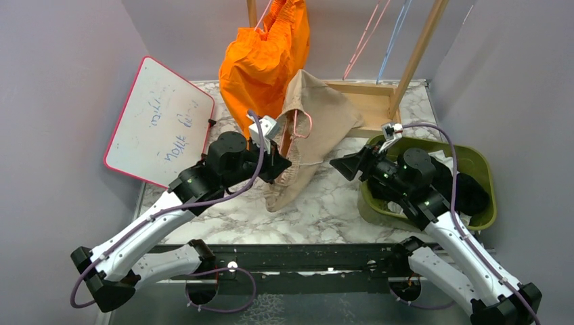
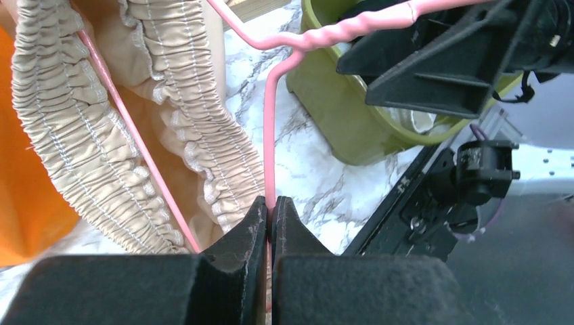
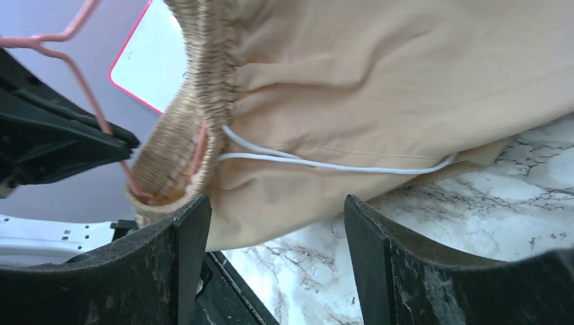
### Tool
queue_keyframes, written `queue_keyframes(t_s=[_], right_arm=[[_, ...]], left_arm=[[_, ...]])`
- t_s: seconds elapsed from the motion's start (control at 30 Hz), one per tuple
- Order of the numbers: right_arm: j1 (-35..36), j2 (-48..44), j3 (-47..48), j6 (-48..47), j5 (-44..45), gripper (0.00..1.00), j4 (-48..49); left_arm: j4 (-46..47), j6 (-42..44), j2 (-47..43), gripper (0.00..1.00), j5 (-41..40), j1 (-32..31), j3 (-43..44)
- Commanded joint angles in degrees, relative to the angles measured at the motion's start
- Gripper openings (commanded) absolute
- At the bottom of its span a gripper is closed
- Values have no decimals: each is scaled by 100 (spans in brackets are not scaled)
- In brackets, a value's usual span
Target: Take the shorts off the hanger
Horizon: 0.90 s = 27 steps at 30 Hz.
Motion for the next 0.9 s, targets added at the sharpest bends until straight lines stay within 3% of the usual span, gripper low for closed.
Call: queue_keyframes(t_s=[0.0,0.13,0.27,0.4,0.67,0.87], right_arm=[[14,-97,-44,-180,284,74,-41],[14,-149,-98,-189,207,74,23],[17,-261,-221,-162,136,74,162],[17,-353,-323,-369,-395,74,636],[17,-106,-318,-1190,-867,72,1025],[25,488,-319,-2259,-1039,71,1029]], left_arm=[[-1492,990,-30,0,75,-12,883],[-2416,1179,262,0,-29,-10,1768],[-2548,1492,264,0,233,-9,2036],[-2651,1695,601,0,783,-3,1719],[-1887,1803,986,0,2256,59,796],[-1751,1757,947,0,2512,86,783]])
